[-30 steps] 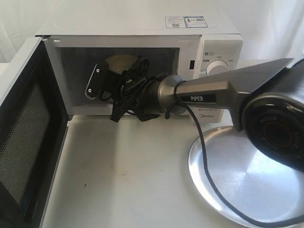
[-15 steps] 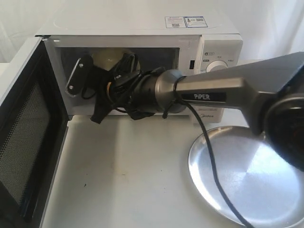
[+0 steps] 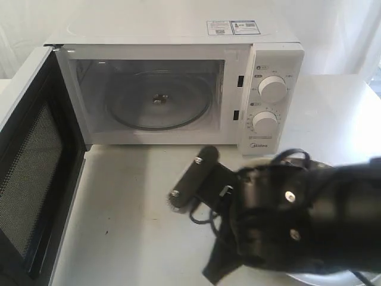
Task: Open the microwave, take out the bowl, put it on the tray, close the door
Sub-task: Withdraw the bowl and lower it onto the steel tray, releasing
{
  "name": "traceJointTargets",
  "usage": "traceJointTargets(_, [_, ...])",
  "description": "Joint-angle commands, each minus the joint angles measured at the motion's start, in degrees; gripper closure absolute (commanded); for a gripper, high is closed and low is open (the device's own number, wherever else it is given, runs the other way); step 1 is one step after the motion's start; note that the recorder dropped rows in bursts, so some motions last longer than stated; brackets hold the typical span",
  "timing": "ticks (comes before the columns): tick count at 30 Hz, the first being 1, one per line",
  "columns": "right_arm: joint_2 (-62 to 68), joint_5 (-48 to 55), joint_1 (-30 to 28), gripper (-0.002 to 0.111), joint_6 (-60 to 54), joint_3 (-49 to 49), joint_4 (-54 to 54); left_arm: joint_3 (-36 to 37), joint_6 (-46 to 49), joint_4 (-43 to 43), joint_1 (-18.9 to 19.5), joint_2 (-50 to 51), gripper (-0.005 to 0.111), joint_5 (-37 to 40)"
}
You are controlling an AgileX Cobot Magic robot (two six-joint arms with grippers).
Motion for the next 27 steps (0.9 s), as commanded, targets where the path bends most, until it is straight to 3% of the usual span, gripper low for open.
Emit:
traceJointTargets(1, [-2.85, 1.38, -1.37, 0.108, 10.37, 9.61, -6.86, 0.19, -0.36, -0.22, -0.05, -0.12, 0.107, -0.08])
traceJointTargets(5, [-2.85, -10.70, -5.03, 0.108, 11.32, 14.26, -9.53, 0.19, -0.36, -0.22, -0.05, -0.12, 0.107, -0.08])
traceJointTargets(11, [-2.85, -11.05, -5.14, 0.107, 16.21, 14.25, -15.77, 0.19, -0.36, -0.22, -0.05, -0.12, 0.107, -0.08])
traceJointTargets(15, [-2.85, -8.05, -5.14, 0.089, 20.13, 14.25, -18.05, 0.19, -0.36, -0.22, -0.05, -0.12, 0.107, -0.08])
traceJointTargets(19, [-2.85, -3.06, -5.14, 0.061, 20.70, 14.25, -17.51, 0.19, -0.36, -0.22, -0.05, -0.12, 0.107, -0.08])
traceJointTargets(24, [-3.16, -4.04, -5.04, 0.057, 23.28, 14.25, -19.74, 0.19, -0.36, -0.22, -0.05, -0.12, 0.107, -0.08])
traceJointTargets(27, [-5.28, -15.29, -5.03, 0.062, 25.63, 14.25, -22.90, 0.19, -0.36, -0.22, -0.05, -0.12, 0.107, -0.08])
